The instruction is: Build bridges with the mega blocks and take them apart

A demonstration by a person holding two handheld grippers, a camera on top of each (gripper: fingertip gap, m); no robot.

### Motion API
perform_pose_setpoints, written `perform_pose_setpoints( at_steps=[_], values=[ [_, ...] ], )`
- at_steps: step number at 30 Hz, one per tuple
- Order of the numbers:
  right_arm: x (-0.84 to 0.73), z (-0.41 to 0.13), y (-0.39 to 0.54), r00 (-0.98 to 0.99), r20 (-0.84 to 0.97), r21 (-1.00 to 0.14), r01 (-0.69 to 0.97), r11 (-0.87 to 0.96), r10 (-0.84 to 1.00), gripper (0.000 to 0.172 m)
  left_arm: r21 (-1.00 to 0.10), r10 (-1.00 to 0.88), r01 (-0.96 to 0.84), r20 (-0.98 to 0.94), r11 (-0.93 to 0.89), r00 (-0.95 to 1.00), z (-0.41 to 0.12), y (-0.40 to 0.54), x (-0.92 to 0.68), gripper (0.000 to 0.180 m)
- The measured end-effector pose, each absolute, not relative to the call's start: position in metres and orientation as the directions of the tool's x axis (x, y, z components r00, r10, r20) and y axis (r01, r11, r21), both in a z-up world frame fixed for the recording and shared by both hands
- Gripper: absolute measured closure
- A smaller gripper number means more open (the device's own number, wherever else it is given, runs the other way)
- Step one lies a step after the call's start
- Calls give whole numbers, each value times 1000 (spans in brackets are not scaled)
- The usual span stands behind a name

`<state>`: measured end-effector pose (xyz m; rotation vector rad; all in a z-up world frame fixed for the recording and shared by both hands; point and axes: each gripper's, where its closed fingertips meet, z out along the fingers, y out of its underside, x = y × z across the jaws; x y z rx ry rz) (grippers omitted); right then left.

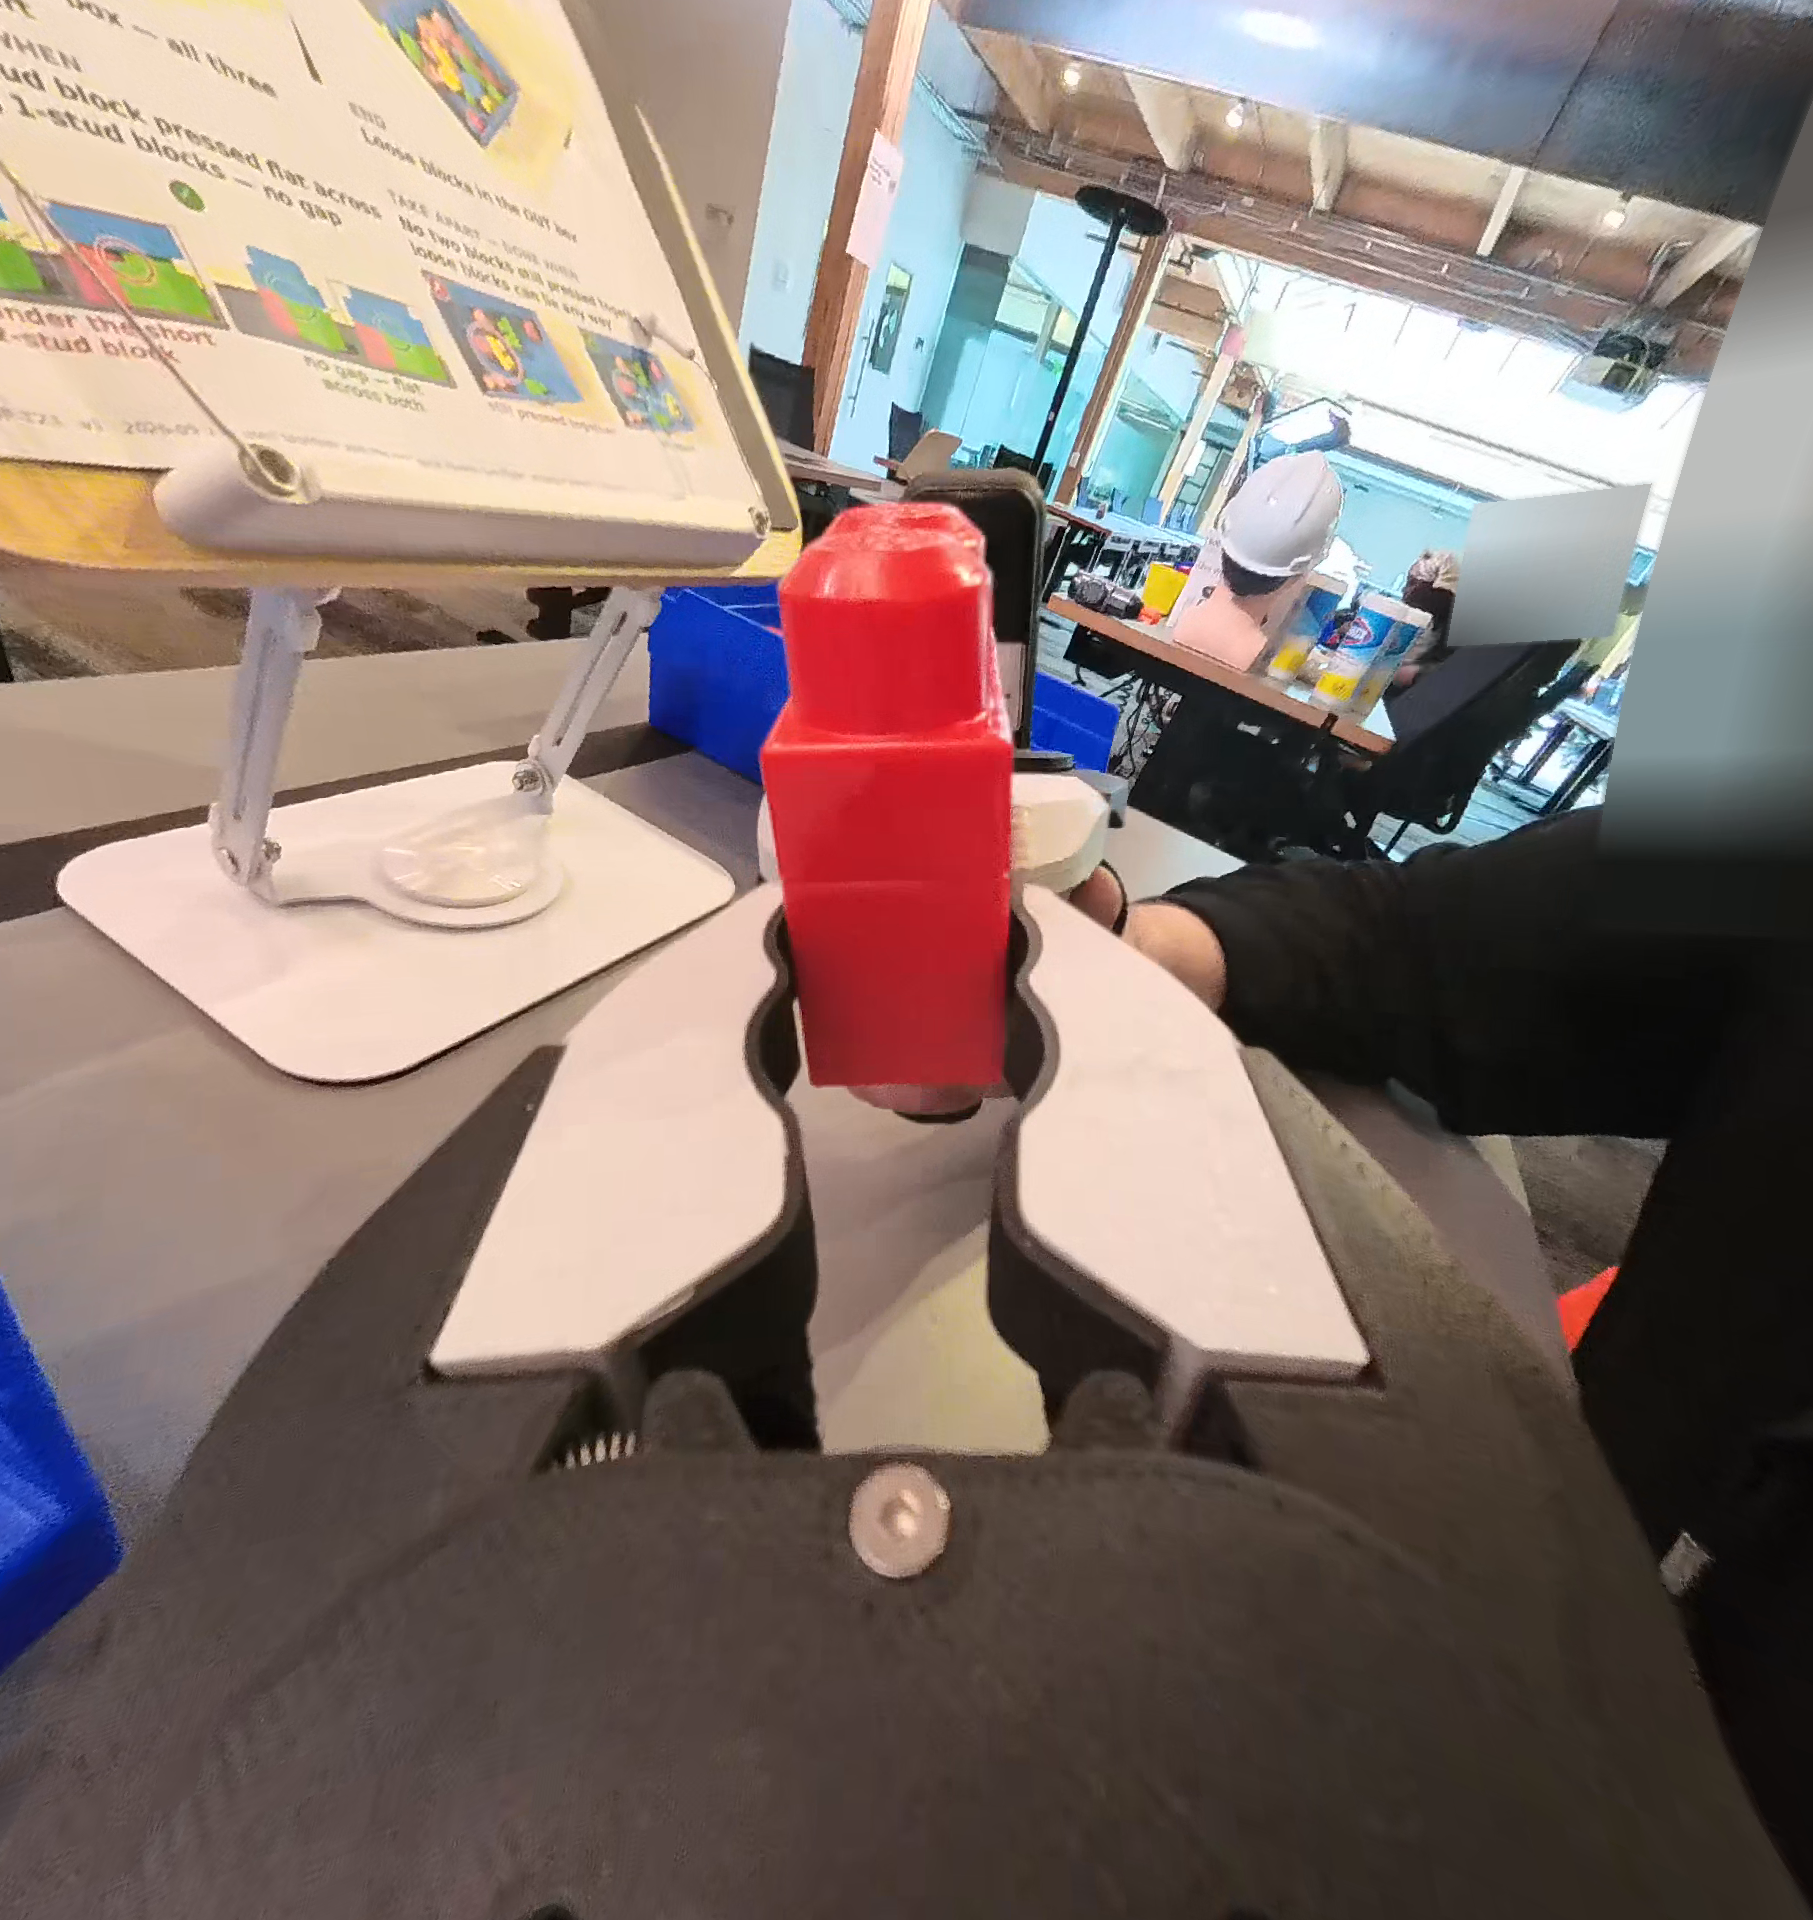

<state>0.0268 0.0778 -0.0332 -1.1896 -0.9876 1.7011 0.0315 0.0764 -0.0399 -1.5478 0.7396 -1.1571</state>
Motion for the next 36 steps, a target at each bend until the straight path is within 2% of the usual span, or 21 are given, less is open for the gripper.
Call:
perform_pose_setpoints(
  at_steps=[5, 10, 14, 17, 21, 23, 28, 30, 32, 36],
  values=[
    [26, -39, 79, -209, -290, -944, -96, -315, 934, 133, -968, -889, -6, 228, -251, 397, -47, 77, 27, 145],
    [33, -42, 87, -127, -99, -990, 112, -85, 987, 121, -949, -896, -253, 60, -188, 440, -61, 74, 19, 145],
    [39, -47, 84, -152, 52, -931, 351, 102, 987, 117, -895, -915, -412, -12, -170, 404, -75, 68, 21, 144],
    [42, -62, 81, -191, 139, -828, 516, 220, 972, 118, -862, -924, -486, -61, -142, 377, -80, 64, 26, 144],
    [37, -76, 69, -268, 134, -757, 593, 273, 954, 124, -806, -924, -579, -118, -126, 365, -91, 63, 30, 144],
    [36, -82, 63, -298, 115, -740, 611, 282, 948, 135, -795, -926, -594, -124, -122, 356, -96, 61, 32, 145],
    [36, -92, 63, -290, 127, -706, 645, 291, 949, 135, -834, -925, -538, -102, -120, 365, -95, 62, 32, 145],
    [36, -83, 62, -283, 121, -736, 618, 277, 951, 135, -882, -929, -461, -83, -100, 361, -82, 60, 33, 143],
    [40, -73, 69, -241, 158, -740, 613, 276, 958, 135, -919, -923, -383, -63, -95, 380, -68, 63, 30, 129],
    [82, -29, 90, -119, 249, -761, 590, 270, 961, 135, -941, -913, -320, -28, -114, 408, -65, 72, 15, 134]
  ],
)
